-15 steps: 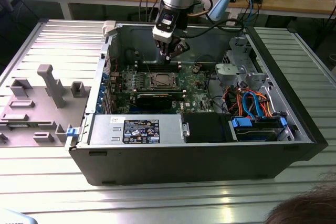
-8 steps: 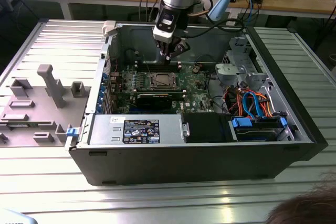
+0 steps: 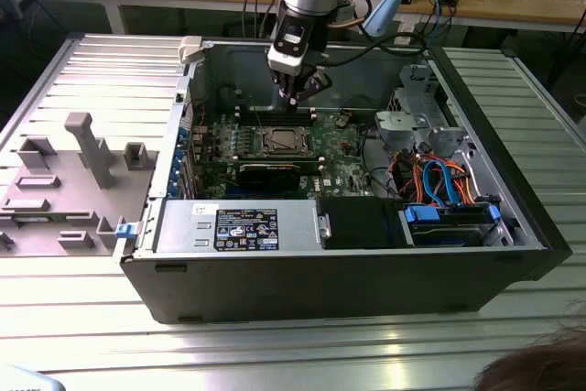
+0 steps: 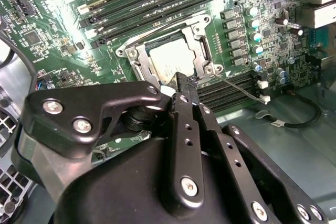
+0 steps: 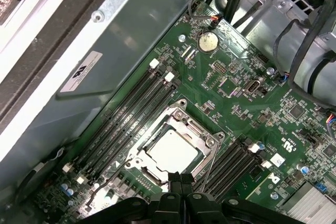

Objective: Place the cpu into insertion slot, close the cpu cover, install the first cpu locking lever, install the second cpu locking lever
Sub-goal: 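Install the first cpu locking lever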

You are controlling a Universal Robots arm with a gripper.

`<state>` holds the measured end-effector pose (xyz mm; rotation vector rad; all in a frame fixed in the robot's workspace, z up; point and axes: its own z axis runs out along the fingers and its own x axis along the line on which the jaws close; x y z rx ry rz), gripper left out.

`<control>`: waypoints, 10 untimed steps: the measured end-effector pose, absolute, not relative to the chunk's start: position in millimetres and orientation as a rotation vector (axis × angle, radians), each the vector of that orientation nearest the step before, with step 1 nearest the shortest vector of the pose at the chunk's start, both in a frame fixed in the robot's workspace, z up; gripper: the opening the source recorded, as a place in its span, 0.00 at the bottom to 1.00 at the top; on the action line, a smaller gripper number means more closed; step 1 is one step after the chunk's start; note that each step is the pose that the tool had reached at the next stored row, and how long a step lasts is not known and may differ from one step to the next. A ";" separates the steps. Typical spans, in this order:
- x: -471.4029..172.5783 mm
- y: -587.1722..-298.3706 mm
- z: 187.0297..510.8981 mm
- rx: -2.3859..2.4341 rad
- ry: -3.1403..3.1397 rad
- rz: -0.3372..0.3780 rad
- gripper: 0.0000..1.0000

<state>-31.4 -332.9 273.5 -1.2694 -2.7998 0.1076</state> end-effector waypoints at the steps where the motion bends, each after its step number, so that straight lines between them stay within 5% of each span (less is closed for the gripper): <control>1: -31.4 -332.9 273.5 -1.266 -2.802 0.108 0.11; 10: -31.4 -332.9 273.5 -1.235 -2.816 0.109 0.11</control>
